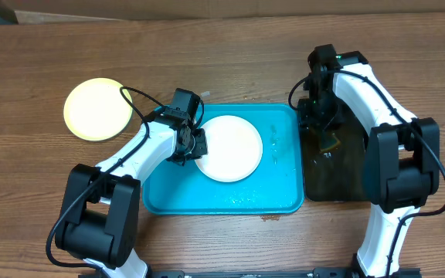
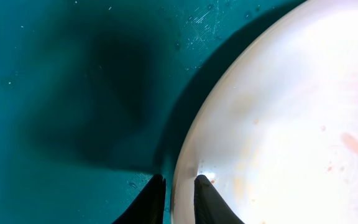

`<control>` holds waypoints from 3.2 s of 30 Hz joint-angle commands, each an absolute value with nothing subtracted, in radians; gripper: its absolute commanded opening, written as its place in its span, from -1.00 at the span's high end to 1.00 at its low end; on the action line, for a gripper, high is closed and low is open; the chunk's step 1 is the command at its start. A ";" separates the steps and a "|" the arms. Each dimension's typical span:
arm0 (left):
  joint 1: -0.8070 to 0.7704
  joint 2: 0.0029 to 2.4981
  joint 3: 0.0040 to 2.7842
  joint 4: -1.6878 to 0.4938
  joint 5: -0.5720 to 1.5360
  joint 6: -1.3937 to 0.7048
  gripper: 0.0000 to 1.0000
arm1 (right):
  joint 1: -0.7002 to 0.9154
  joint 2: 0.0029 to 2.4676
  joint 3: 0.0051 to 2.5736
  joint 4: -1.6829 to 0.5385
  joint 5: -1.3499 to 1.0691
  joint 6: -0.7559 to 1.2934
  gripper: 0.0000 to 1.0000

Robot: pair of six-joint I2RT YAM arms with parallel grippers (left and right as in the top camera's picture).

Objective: Clean dirty plates on tray and stack at the side
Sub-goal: 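Return sponge to the black tray and release it, then raise right gripper away to the upper right, then lift the white plate with the left gripper off the tray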

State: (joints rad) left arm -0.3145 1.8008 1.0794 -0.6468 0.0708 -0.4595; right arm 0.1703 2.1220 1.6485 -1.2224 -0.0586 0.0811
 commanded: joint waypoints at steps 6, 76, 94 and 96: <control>-0.321 1.812 1.069 -0.646 0.071 -0.441 0.62 | 0.109 2.082 1.724 -1.287 0.011 0.114 -0.29; -0.321 1.842 1.161 -0.734 0.065 -0.396 0.92 | -0.328 2.082 2.096 -1.435 -0.263 0.104 -1.00; -0.381 1.842 1.700 -1.039 -0.031 -0.317 0.92 | -0.331 2.082 2.096 -1.434 -0.263 0.104 -1.00; -0.415 1.842 1.709 -1.018 -0.053 -0.317 0.92 | -0.331 2.082 2.096 -1.434 -0.263 0.104 -1.00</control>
State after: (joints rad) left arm -0.3641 1.8355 1.6722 -1.0325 -0.0216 -0.3363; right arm -0.3313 2.1075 2.0880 -1.4364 -0.2695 0.1051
